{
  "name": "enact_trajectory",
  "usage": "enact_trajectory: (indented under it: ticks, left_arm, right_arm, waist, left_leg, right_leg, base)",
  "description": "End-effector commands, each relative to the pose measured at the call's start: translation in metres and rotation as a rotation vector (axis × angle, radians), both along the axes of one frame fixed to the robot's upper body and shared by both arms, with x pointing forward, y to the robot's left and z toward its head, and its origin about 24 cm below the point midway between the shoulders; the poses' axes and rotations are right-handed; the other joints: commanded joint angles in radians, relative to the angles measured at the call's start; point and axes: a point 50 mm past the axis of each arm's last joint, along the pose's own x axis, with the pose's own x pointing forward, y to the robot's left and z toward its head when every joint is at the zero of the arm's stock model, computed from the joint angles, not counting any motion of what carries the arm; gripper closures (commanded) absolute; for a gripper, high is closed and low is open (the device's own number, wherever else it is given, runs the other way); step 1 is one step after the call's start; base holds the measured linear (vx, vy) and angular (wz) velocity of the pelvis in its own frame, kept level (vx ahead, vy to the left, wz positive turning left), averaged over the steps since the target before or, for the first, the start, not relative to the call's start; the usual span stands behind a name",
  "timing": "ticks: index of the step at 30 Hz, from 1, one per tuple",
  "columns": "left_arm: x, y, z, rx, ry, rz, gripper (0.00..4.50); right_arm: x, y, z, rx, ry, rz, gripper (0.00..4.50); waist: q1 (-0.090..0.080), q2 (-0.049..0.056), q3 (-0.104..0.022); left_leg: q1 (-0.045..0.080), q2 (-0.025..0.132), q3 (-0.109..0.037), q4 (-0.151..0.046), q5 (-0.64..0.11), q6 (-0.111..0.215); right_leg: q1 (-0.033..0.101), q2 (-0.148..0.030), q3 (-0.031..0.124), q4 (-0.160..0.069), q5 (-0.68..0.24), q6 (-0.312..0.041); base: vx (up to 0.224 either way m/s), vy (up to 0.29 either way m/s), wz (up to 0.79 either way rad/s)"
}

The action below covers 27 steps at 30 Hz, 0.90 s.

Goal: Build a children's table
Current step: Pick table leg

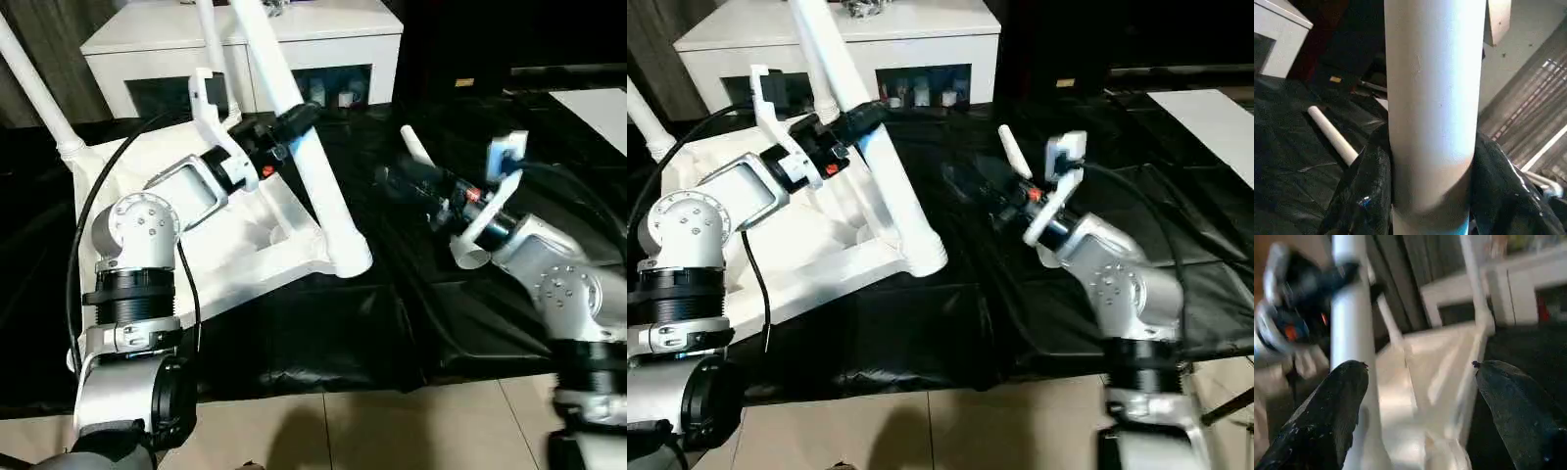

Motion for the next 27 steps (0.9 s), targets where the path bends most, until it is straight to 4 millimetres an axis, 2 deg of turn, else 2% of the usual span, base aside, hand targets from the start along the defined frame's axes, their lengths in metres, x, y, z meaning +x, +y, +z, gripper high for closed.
enact_trajectory:
  ticks: [1, 4, 7, 8, 11, 13, 14, 16, 17, 18, 19, 27]
  left_arm:
    - [0.001, -0.003, 0.008, 0.013, -0.030, -0.017, 2.70]
    - [-0.001, -0.007, 0.008, 0.022, -0.049, -0.054, 2.70]
    - [-0.013, -0.018, 0.012, -0.011, -0.150, -0.203, 2.70]
    - [-0.014, -0.019, 0.011, -0.010, -0.156, -0.217, 2.70]
    - [-0.024, -0.026, 0.012, -0.042, -0.213, -0.345, 2.71]
    - [-0.026, -0.027, 0.012, -0.050, -0.219, -0.366, 2.71]
    - [-0.028, -0.027, 0.014, -0.070, -0.233, -0.393, 2.71]
    - [-0.028, -0.027, 0.015, -0.079, -0.245, -0.410, 2.71]
    - [-0.027, -0.027, 0.015, -0.075, -0.250, -0.407, 2.71]
    - [-0.027, -0.026, 0.014, -0.074, -0.251, -0.406, 2.71]
    - [-0.026, -0.026, 0.014, -0.071, -0.254, -0.402, 2.71]
    - [-0.022, -0.022, 0.012, -0.052, -0.246, -0.359, 2.71]
  right_arm:
    - [0.000, 0.009, 0.005, -0.073, 0.000, 0.084, 0.57]
    - [-0.004, 0.017, 0.001, -0.135, 0.028, 0.187, 0.57]
    - [-0.005, 0.028, 0.004, -0.121, 0.028, 0.272, 0.57]
    - [-0.005, 0.029, 0.004, -0.117, 0.027, 0.281, 0.57]
    - [-0.006, 0.035, 0.006, -0.125, 0.025, 0.362, 0.57]
    - [-0.007, 0.036, 0.005, -0.134, 0.026, 0.381, 0.57]
    - [-0.008, 0.038, 0.004, -0.142, 0.036, 0.419, 0.85]
    - [-0.008, 0.040, 0.002, -0.148, 0.046, 0.449, 0.92]
    - [-0.010, 0.042, 0.001, -0.149, 0.059, 0.477, 0.97]
    - [-0.010, 0.042, 0.000, -0.148, 0.061, 0.484, 1.16]
    - [-0.011, 0.043, 0.000, -0.147, 0.066, 0.498, 1.16]
    - [-0.012, 0.046, -0.011, -0.203, 0.084, 0.519, 1.90]
  waist:
    - [0.002, -0.017, -0.084]
    - [0.002, -0.018, -0.084]
    - [0.002, -0.017, -0.084]
    - [0.002, -0.021, -0.085]
    - [0.002, -0.020, -0.084]
    - [0.002, -0.018, -0.083]
    - [0.003, -0.020, -0.083]
    - [0.005, -0.018, -0.083]
    - [0.005, -0.023, -0.082]
    - [0.006, -0.021, -0.082]
    - [0.006, -0.021, -0.082]
    - [0.007, -0.025, -0.082]
  left_leg:
    - [0.004, -0.007, 0.014, -0.053, -0.061, 0.065]
    - [0.003, -0.007, 0.014, -0.053, -0.058, 0.072]
    - [0.004, -0.004, 0.015, -0.053, -0.060, 0.079]
    - [0.002, -0.003, 0.014, -0.053, -0.054, 0.084]
    - [0.005, -0.002, 0.016, -0.052, -0.060, 0.091]
    - [0.005, 0.000, 0.015, -0.052, -0.067, 0.088]
    - [0.005, -0.001, 0.016, -0.052, -0.070, 0.088]
    - [0.005, -0.001, 0.016, -0.052, -0.077, 0.085]
    - [0.006, 0.000, 0.015, -0.054, -0.085, 0.081]
    - [0.007, 0.001, 0.015, -0.054, -0.086, 0.080]
    - [0.006, 0.001, 0.015, -0.054, -0.086, 0.079]
    - [0.005, -0.001, 0.015, -0.053, -0.083, 0.069]
  right_leg:
    - [0.079, -0.036, 0.026, -0.057, -0.083, -0.233]
    - [0.079, -0.037, 0.026, -0.057, -0.080, -0.236]
    - [0.076, -0.039, 0.027, -0.056, -0.085, -0.245]
    - [0.078, -0.039, 0.028, -0.052, -0.071, -0.251]
    - [0.074, -0.039, 0.027, -0.053, -0.073, -0.263]
    - [0.074, -0.039, 0.028, -0.053, -0.079, -0.265]
    - [0.073, -0.039, 0.028, -0.054, -0.081, -0.264]
    - [0.074, -0.039, 0.028, -0.053, -0.087, -0.265]
    - [0.074, -0.039, 0.028, -0.054, -0.096, -0.259]
    - [0.074, -0.040, 0.028, -0.054, -0.101, -0.259]
    - [0.074, -0.039, 0.028, -0.054, -0.104, -0.256]
    - [0.073, -0.040, 0.030, -0.054, -0.118, -0.241]
  base:
    - [0.000, 0.000, 0.00]
    - [0.000, 0.000, 0.00]
    - [0.000, 0.000, 0.00]
    - [0.000, 0.000, 0.00]
    - [0.000, 0.000, 0.00]
    - [0.000, 0.000, 0.00]
    - [0.000, 0.000, 0.00]
    - [0.000, 0.000, 0.00]
    - [0.000, 0.000, 0.00]
    - [0.000, 0.000, 0.00]
    - [0.000, 0.000, 0.00]
    - [0.000, 0.000, 0.00]
